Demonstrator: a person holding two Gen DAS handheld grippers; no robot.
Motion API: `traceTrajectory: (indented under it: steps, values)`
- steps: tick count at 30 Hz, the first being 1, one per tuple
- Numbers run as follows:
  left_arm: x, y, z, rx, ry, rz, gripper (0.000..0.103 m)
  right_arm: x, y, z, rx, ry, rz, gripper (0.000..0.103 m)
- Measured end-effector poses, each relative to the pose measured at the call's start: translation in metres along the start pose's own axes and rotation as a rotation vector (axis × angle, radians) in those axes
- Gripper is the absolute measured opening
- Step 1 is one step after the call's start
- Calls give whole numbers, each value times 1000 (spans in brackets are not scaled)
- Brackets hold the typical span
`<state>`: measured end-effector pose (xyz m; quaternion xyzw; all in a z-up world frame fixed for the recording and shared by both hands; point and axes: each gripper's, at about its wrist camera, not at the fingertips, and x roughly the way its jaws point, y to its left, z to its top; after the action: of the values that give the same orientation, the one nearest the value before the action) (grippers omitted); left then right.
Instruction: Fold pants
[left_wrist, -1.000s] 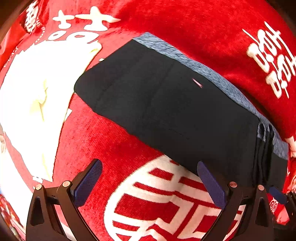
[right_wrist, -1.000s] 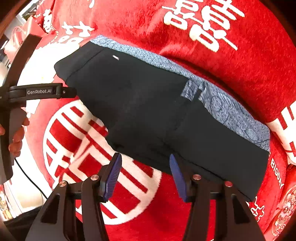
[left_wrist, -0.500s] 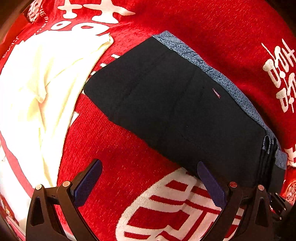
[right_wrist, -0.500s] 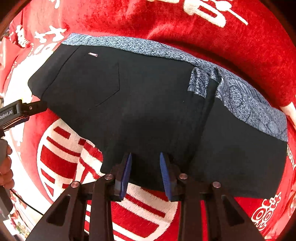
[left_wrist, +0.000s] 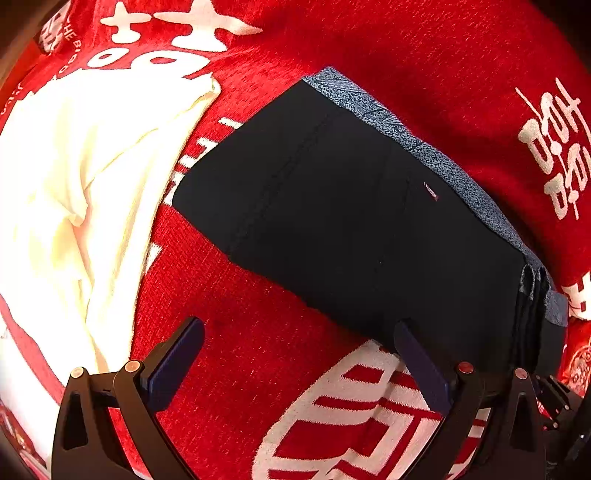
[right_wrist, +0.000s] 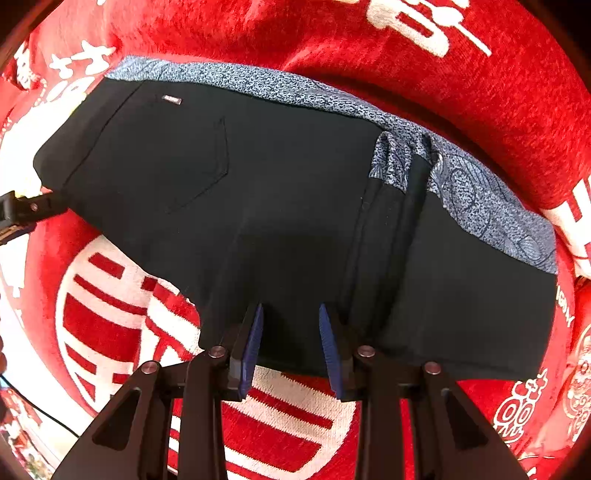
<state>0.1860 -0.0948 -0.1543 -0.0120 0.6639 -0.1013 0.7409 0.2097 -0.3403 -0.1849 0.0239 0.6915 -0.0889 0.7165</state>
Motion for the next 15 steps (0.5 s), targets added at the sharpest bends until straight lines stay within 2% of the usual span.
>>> traceTrajectory:
  steps: [3,7,9,11,13,15]
  values:
    - [3,2,2,-3,2,-20,103,1,5,1,13,7,-11,35]
    - [4,11,3,-52,13,-98,103,-3,8,2,26,6,-18,36]
    - [3,13,4,-51,5,-104,103,-6,10,3,21,3,-25,38]
    - [2,14,4,-45,-4,-108,103,-13,15,2,8,-18,-38,46]
    - [3,15,4,-49,-6,-126,103,-20,19,3,-15,-56,-26,62]
    - [7,18,5,-70,0,-149,103,-20,27,5,-51,-78,0,66]
